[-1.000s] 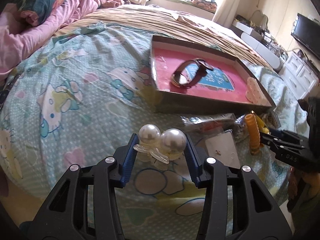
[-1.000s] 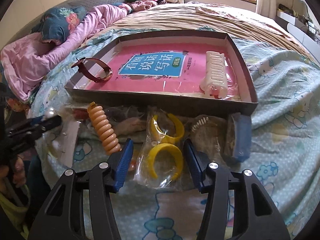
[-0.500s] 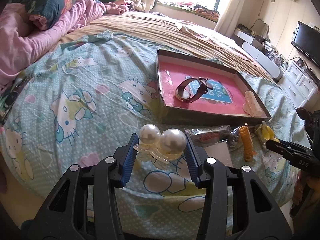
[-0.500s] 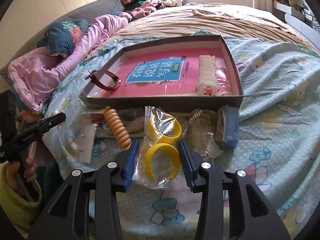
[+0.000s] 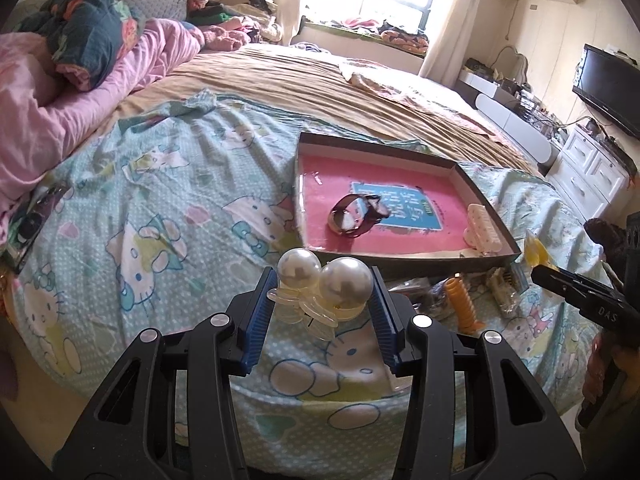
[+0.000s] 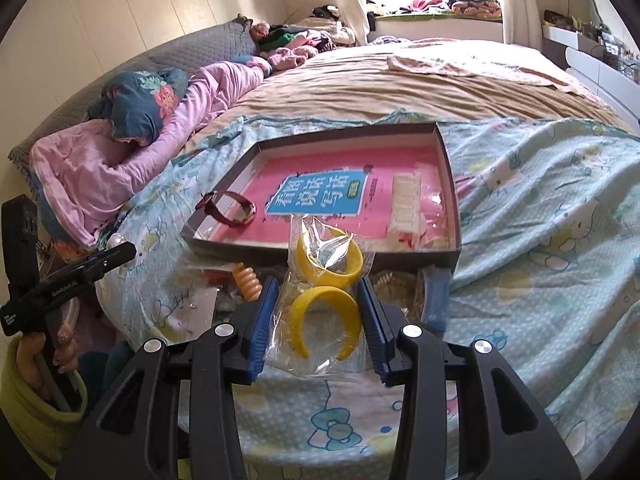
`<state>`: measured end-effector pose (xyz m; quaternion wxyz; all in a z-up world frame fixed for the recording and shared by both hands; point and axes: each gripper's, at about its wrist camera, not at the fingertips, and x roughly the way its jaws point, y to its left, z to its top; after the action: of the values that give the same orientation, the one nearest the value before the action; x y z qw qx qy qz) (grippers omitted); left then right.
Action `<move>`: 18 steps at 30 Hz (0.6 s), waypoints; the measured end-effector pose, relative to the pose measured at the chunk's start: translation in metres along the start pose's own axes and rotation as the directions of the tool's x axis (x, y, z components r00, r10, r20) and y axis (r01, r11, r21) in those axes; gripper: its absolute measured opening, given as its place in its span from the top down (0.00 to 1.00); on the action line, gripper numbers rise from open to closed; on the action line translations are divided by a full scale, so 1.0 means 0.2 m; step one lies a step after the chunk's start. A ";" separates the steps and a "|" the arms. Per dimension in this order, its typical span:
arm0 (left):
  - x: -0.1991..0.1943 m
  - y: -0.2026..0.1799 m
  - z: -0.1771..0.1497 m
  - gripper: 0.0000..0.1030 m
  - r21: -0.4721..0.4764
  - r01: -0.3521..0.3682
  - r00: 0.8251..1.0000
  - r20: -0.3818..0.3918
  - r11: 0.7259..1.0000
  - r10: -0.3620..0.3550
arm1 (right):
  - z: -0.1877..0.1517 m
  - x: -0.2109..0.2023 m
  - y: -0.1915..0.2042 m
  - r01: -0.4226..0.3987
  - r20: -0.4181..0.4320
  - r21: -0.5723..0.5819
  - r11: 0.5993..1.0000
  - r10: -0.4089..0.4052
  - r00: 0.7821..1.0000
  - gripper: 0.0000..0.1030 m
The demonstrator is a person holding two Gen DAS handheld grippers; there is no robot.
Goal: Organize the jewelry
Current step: 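Carry the pearl earrings with the left tool while the right tool carries the bangles into the box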
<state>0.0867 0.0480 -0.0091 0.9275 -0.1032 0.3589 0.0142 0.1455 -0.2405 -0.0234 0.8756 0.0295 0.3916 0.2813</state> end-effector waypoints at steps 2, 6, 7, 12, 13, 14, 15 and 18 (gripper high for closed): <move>0.01 -0.03 0.01 0.64 0.012 0.005 1.000 0.000 1.000 -0.005 | 0.01 -0.01 -0.02 -0.001 0.012 0.004 1.000 0.001 1.000 0.62; 0.03 -0.10 0.04 0.64 0.036 0.025 1.000 -0.003 0.999 -0.024 | 0.03 -0.04 -0.05 0.002 0.036 0.015 1.000 -0.003 0.999 0.62; 0.03 -0.12 0.05 0.64 0.042 0.027 1.000 -0.003 0.999 -0.027 | 0.04 -0.04 -0.06 0.004 0.042 0.018 1.000 -0.004 0.999 0.62; 0.07 -0.21 0.11 0.64 0.070 0.042 0.999 -0.002 0.997 -0.042 | 0.07 -0.07 -0.11 0.013 0.075 0.033 0.999 -0.015 0.997 0.62; 0.08 -0.22 0.12 0.64 0.073 0.044 0.999 -0.002 0.996 -0.044 | 0.08 -0.07 -0.11 0.014 0.079 0.035 0.999 -0.017 0.997 0.62; 0.09 -0.23 0.13 0.64 0.077 0.045 0.999 -0.001 0.996 -0.045 | 0.09 -0.08 -0.12 0.016 0.083 0.038 0.999 -0.019 0.996 0.62; 0.10 -0.25 0.14 0.64 0.084 0.043 0.999 0.003 0.996 -0.044 | 0.10 -0.08 -0.13 0.017 0.087 0.040 0.999 -0.021 0.996 0.62; 0.11 -0.28 0.17 0.64 0.092 0.050 0.999 0.006 0.995 -0.051 | 0.12 -0.09 -0.15 0.023 0.099 0.040 0.999 -0.026 0.995 0.62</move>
<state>0.1325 -0.0016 0.0112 0.9328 -0.0696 0.3526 -0.0253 0.1675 -0.2701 -0.0028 0.8966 0.0556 0.3533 0.2611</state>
